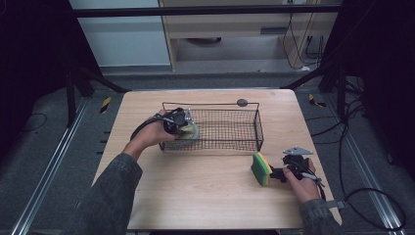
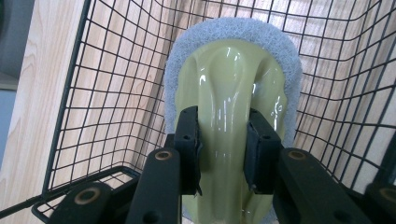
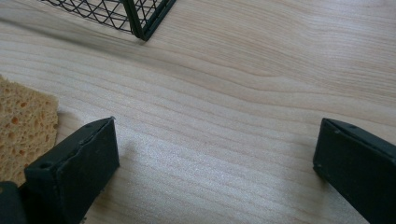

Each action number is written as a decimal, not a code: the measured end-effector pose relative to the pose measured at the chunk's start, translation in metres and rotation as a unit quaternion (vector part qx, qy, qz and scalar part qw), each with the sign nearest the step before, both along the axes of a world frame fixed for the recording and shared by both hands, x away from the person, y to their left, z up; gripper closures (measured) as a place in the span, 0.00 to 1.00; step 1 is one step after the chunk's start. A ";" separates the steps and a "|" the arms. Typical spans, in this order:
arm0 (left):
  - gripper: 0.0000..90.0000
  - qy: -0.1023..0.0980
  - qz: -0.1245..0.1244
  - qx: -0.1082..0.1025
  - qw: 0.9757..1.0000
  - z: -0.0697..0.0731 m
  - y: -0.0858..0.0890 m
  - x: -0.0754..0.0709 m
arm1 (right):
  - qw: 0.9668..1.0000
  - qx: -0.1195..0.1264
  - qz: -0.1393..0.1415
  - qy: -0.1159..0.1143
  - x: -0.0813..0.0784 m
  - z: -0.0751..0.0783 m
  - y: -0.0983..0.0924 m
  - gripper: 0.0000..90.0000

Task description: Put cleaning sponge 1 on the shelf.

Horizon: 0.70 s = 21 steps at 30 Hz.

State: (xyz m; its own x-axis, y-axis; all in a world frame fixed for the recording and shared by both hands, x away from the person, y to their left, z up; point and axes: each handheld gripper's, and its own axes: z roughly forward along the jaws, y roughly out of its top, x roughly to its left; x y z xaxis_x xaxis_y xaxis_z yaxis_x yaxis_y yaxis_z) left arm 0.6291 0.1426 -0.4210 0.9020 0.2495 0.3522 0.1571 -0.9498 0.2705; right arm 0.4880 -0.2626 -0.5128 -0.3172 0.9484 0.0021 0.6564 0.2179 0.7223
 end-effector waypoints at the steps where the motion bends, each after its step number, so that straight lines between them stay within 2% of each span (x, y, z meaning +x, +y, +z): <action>1: 0.77 0.000 0.000 0.001 1.000 0.000 0.000 0.000 | 1.000 0.000 0.000 0.000 0.000 0.000 0.000 0.01; 5: 0.77 -0.002 -0.002 0.003 1.000 0.000 0.000 0.001 | 1.000 0.000 0.000 0.000 0.000 0.000 0.000 0.01; 10: 0.76 0.004 0.001 0.008 1.000 -0.002 0.000 0.002 | 1.000 0.000 0.000 0.000 0.000 0.000 0.000 0.01; 21: 0.73 0.004 0.005 0.002 1.000 0.000 -0.001 0.001 | 1.000 0.000 0.000 0.000 0.000 0.000 0.000 0.01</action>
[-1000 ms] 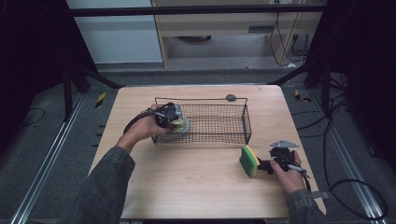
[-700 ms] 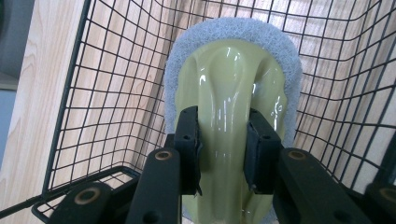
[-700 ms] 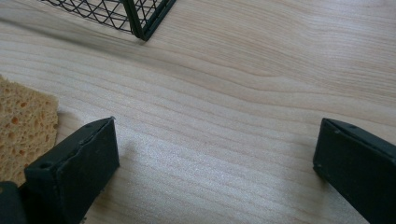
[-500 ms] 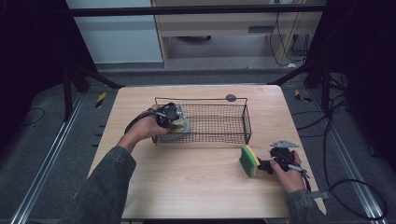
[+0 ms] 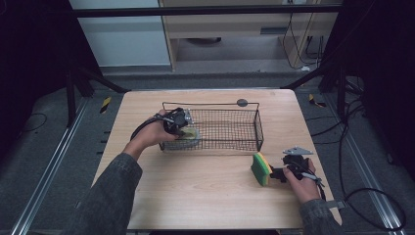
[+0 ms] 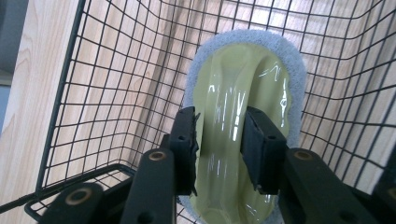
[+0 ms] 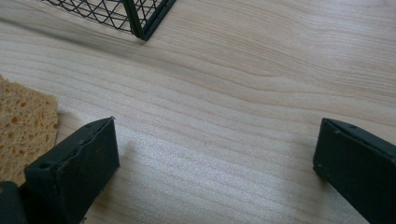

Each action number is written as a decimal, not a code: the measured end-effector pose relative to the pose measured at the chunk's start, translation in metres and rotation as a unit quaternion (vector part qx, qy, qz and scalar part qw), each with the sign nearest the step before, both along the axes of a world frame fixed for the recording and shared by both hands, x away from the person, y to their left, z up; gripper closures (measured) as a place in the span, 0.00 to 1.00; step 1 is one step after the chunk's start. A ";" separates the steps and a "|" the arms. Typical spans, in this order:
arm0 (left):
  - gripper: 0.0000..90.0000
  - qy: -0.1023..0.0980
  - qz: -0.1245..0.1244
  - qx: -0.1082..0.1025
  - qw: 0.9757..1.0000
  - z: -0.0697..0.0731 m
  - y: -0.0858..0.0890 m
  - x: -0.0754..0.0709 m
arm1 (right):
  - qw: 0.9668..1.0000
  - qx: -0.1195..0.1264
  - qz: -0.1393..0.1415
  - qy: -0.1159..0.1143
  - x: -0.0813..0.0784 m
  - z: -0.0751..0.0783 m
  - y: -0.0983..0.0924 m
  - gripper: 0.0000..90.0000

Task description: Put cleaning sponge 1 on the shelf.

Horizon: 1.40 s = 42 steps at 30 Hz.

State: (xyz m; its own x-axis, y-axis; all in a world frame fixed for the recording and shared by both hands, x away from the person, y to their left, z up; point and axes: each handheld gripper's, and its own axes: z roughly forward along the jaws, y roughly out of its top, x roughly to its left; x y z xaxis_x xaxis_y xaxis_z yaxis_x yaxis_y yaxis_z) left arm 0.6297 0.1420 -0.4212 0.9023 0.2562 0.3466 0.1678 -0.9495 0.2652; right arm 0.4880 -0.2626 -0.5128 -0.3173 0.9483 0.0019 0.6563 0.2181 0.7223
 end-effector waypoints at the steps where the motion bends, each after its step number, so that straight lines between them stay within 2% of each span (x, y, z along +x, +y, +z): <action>1: 0.72 0.000 0.000 0.000 1.000 0.000 0.000 0.000 | 1.000 0.000 0.000 0.000 0.000 0.000 0.000 0.01; 7: 0.69 -0.007 -0.001 -0.020 1.000 0.009 -0.002 -0.004 | 1.000 0.000 0.000 0.000 0.000 0.000 0.000 0.01; 8: 0.69 -0.014 0.001 -0.027 1.000 0.012 -0.003 -0.006 | 1.000 0.000 0.000 0.000 0.000 0.000 0.000 0.01; 15: 0.66 -0.028 0.001 -0.036 0.999 0.020 -0.005 -0.007 | 1.000 0.000 0.000 0.000 0.000 0.000 0.000 0.01; 18: 0.65 -0.041 0.003 -0.044 0.998 0.024 -0.006 -0.008 | 1.000 0.000 0.000 0.000 0.000 0.000 0.000 0.01; 21: 0.58 -0.044 0.003 -0.045 0.998 0.026 -0.007 -0.009 | 1.000 0.000 0.000 0.000 0.000 0.000 0.000 0.00; 22: 0.54 -0.046 0.010 -0.051 0.998 0.027 -0.007 -0.009 | 1.000 0.000 0.000 0.000 0.000 0.000 0.000 0.01; 25: 0.40 -0.051 0.020 -0.057 0.997 0.029 -0.007 -0.009 | 1.000 0.000 0.000 0.000 0.000 0.000 0.000 0.01; 26: 0.35 -0.053 0.030 -0.070 0.996 0.031 -0.008 -0.011 | 1.000 0.000 0.000 0.000 0.000 0.000 0.000 0.01; 27: 0.30 -0.053 0.030 -0.070 0.996 0.031 -0.008 -0.011 | 1.000 0.000 0.000 0.000 0.000 0.000 0.000 0.01; 28: 0.24 -0.064 0.039 -0.082 0.994 0.035 -0.008 -0.015 | 1.000 0.000 0.000 -0.001 0.000 0.000 0.000 0.01; 30: 0.16 -0.068 0.038 -0.089 0.993 0.037 -0.007 -0.017 | 1.000 0.000 0.000 0.000 0.000 0.000 0.000 0.01; 31: 0.16 -0.072 0.042 -0.106 0.991 0.040 -0.006 -0.020 | 1.000 0.000 0.000 0.000 0.000 0.000 0.000 0.01; 32: 0.11 -0.073 0.050 -0.134 0.987 0.045 -0.002 -0.026 | 1.000 0.000 0.001 0.000 0.000 0.000 0.000 0.00; 33: 0.10 -0.073 0.050 -0.134 0.987 0.045 -0.002 -0.026 | 1.000 0.000 0.001 0.000 0.000 0.000 0.000 0.00; 35: 0.07 -0.073 0.058 -0.157 0.983 0.049 0.002 -0.034 | 1.000 0.000 0.004 0.000 0.001 0.000 -0.001 0.00; 36: 0.07 -0.078 0.068 -0.175 0.979 0.051 0.008 -0.042 | 1.000 0.000 0.004 0.000 0.002 0.000 -0.002 0.01; 37: 0.07 -0.078 0.068 -0.175 0.979 0.051 0.008 -0.042 | 1.000 0.001 0.005 -0.001 0.002 0.000 -0.002 0.01; 38: 0.07 -0.083 0.075 -0.189 0.976 0.052 0.014 -0.048 | 1.000 0.000 0.007 -0.002 0.002 0.000 -0.002 0.01; 39: 0.06 -0.083 0.075 -0.189 0.976 0.052 0.014 -0.048 | 1.000 0.000 0.007 -0.002 0.002 0.000 -0.002 0.01; 41: 0.06 -0.083 0.084 -0.212 0.970 0.052 0.021 -0.056 | 1.000 0.000 0.008 -0.003 0.002 0.000 -0.003 0.01; 42: 0.06 -0.084 0.087 -0.217 0.969 0.051 0.023 -0.060 | 1.000 0.001 0.006 -0.002 0.002 0.000 -0.003 0.01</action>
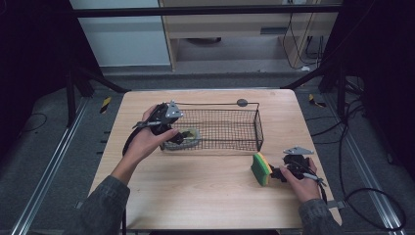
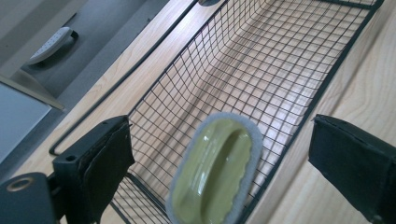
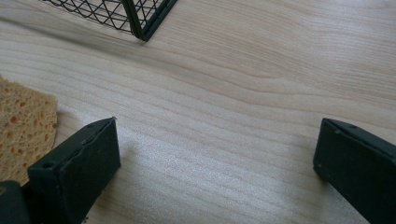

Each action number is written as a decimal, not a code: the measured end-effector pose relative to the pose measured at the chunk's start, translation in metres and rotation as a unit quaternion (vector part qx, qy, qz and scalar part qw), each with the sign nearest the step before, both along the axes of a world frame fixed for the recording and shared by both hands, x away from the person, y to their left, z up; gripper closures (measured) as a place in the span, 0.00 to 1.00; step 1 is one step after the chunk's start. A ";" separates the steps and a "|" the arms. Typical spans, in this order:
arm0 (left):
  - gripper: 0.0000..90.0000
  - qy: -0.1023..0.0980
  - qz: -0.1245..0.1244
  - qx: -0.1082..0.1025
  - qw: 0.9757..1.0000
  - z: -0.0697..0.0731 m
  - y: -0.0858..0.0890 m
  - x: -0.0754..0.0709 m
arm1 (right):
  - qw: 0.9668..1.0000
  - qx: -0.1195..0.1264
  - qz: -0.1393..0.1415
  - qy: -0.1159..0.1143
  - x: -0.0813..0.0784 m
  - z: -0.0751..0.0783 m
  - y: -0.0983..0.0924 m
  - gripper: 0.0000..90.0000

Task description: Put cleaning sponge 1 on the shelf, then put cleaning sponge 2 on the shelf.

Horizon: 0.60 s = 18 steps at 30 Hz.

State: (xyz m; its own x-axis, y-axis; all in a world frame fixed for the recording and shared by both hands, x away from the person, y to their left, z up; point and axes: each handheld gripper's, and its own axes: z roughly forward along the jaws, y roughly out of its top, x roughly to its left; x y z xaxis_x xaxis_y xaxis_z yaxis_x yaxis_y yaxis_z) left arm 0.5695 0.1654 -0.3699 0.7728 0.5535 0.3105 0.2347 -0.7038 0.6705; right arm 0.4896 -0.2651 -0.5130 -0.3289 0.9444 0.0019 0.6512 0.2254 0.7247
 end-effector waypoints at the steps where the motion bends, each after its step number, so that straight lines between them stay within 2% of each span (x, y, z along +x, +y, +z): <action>1: 0.06 -0.001 0.003 -0.003 1.000 -0.001 0.003 -0.004 | 1.000 0.000 0.000 0.000 0.000 0.000 0.000 0.01; 2: 0.06 -0.009 0.010 0.005 1.000 -0.005 0.009 -0.013 | 1.000 -0.002 0.001 0.001 0.000 0.000 -0.001 0.02; 3: 0.06 -0.009 0.010 0.005 1.000 -0.005 0.009 -0.013 | 1.000 -0.002 0.002 0.005 0.000 0.002 -0.001 0.04; 4: 0.06 -0.007 0.023 -0.007 1.000 -0.011 0.017 -0.021 | 1.000 -0.006 0.003 0.011 0.000 0.003 -0.002 0.06; 5: 0.06 -0.007 0.023 -0.007 1.000 -0.011 0.017 -0.021 | 1.000 -0.006 0.003 0.011 0.000 0.003 -0.002 0.06; 6: 0.06 -0.012 0.038 -0.015 0.999 -0.016 0.025 -0.028 | 1.000 -0.011 0.003 0.017 -0.002 0.006 -0.004 0.08; 7: 0.06 -0.012 0.038 -0.015 0.999 -0.016 0.025 -0.028 | 1.000 -0.011 0.003 0.017 -0.002 0.006 -0.004 0.08; 8: 0.06 -0.005 0.047 -0.018 0.999 -0.025 0.036 -0.035 | 1.000 -0.010 -0.002 0.017 -0.005 0.007 -0.006 0.10; 9: 0.06 -0.005 0.047 -0.018 0.999 -0.025 0.036 -0.035 | 1.000 -0.010 -0.002 0.017 -0.005 0.007 -0.006 0.10; 10: 0.06 -0.003 0.063 -0.024 0.998 -0.032 0.047 -0.040 | 1.000 -0.015 -0.004 0.017 -0.008 0.009 -0.008 0.11; 11: 0.06 -0.003 0.063 -0.024 0.998 -0.032 0.047 -0.040 | 1.000 -0.017 -0.005 0.016 -0.010 0.011 -0.008 0.12; 12: 0.06 0.005 0.089 -0.042 0.995 -0.043 0.059 -0.047 | 1.000 -0.018 -0.008 0.015 -0.013 0.013 -0.009 0.12; 13: 0.06 0.005 0.089 -0.042 0.995 -0.043 0.059 -0.047 | 1.000 -0.018 -0.008 0.015 -0.013 0.013 -0.009 0.12; 14: 0.07 0.012 0.124 -0.063 0.990 -0.058 0.074 -0.055 | 0.999 -0.025 -0.005 0.019 -0.018 0.017 -0.009 0.12; 15: 0.07 0.012 0.124 -0.063 0.990 -0.058 0.074 -0.055 | 0.999 -0.027 0.001 0.026 -0.021 0.019 -0.008 0.11; 16: 0.07 0.029 0.143 -0.066 0.987 -0.071 0.085 -0.060 | 0.999 -0.030 0.007 0.036 -0.023 0.021 -0.007 0.11; 18: 0.07 0.045 0.169 -0.075 0.982 -0.082 0.097 -0.065 | 0.998 -0.028 0.010 0.051 -0.027 0.025 -0.004 0.10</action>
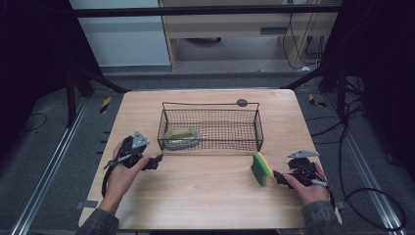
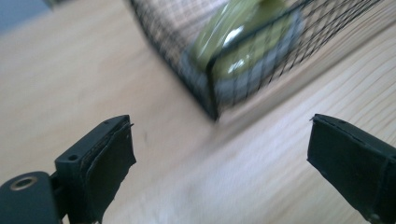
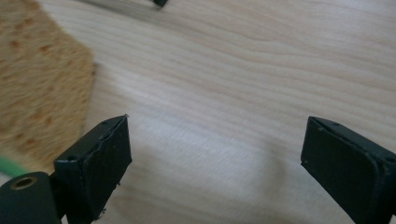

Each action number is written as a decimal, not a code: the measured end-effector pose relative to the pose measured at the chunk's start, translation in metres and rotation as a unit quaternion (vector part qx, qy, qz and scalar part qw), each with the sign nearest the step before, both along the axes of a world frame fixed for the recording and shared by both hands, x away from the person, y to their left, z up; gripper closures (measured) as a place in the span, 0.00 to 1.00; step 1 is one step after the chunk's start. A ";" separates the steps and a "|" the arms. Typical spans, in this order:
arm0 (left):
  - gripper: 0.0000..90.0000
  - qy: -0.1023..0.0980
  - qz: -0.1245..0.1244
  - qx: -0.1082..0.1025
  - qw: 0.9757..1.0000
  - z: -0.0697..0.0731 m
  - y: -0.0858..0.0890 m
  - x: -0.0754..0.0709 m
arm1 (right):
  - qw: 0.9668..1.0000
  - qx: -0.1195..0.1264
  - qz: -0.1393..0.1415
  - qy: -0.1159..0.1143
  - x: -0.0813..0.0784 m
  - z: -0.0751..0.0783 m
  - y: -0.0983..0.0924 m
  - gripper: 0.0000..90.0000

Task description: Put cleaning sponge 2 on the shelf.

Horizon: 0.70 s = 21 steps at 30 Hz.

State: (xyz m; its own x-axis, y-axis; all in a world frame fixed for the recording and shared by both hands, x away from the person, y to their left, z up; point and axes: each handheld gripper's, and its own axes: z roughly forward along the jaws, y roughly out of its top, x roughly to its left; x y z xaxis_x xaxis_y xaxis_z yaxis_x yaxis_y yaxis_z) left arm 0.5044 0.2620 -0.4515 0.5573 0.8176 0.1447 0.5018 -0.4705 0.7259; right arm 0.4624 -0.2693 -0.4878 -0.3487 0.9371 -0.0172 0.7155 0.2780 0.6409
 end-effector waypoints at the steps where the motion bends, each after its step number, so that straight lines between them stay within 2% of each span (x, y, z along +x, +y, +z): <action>1: 0.07 0.000 0.000 0.000 1.000 0.000 0.000 0.000 | 1.000 0.000 0.000 0.000 0.000 0.000 0.000 0.10; 3: 0.07 0.016 0.015 0.005 1.000 -0.011 0.009 -0.003 | 1.000 0.000 0.005 0.007 -0.004 0.001 0.003 0.11; 4: 0.07 0.030 0.021 -0.001 0.999 -0.019 0.015 -0.003 | 1.000 -0.012 0.008 0.015 -0.009 0.001 0.006 0.12; 6: 0.07 0.033 0.029 -0.002 0.999 -0.023 0.020 -0.002 | 1.000 -0.014 0.010 0.021 -0.013 0.000 0.008 0.12; 8: 0.07 0.038 0.037 -0.015 0.998 -0.027 0.024 0.001 | 0.999 -0.015 0.012 0.028 -0.016 0.000 0.010 0.13; 10: 0.07 0.042 0.040 -0.019 0.998 -0.029 0.025 0.002 | 0.999 -0.015 0.012 0.030 -0.018 -0.001 0.010 0.14; 13: 0.07 0.050 0.035 -0.014 0.998 -0.035 0.023 0.004 | 0.999 -0.019 0.019 0.042 -0.026 0.003 0.017 0.18; 16: 0.07 0.048 0.037 -0.016 0.998 -0.037 0.024 0.008 | 0.998 -0.009 0.022 0.057 -0.033 0.008 0.026 0.18; 17: 0.06 0.048 0.037 -0.016 0.998 -0.037 0.024 0.008 | 0.998 -0.009 0.022 0.057 -0.033 0.008 0.026 0.18; 18: 0.06 0.051 0.045 -0.030 0.997 -0.038 0.027 0.010 | 0.998 -0.015 0.025 0.057 -0.037 0.013 0.033 0.18; 21: 0.06 0.053 0.046 -0.026 0.997 -0.039 0.028 0.012 | 0.998 -0.018 0.034 0.050 -0.041 0.022 0.040 0.18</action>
State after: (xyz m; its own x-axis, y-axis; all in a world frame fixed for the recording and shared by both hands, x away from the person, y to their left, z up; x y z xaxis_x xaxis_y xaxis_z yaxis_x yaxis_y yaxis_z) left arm 0.5160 0.2900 -0.4909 0.4888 0.8713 0.0441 0.6169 -0.3809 0.6888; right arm 0.4214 -0.2298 -0.4657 -0.4141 0.9101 -0.0126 0.7541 0.3508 0.5553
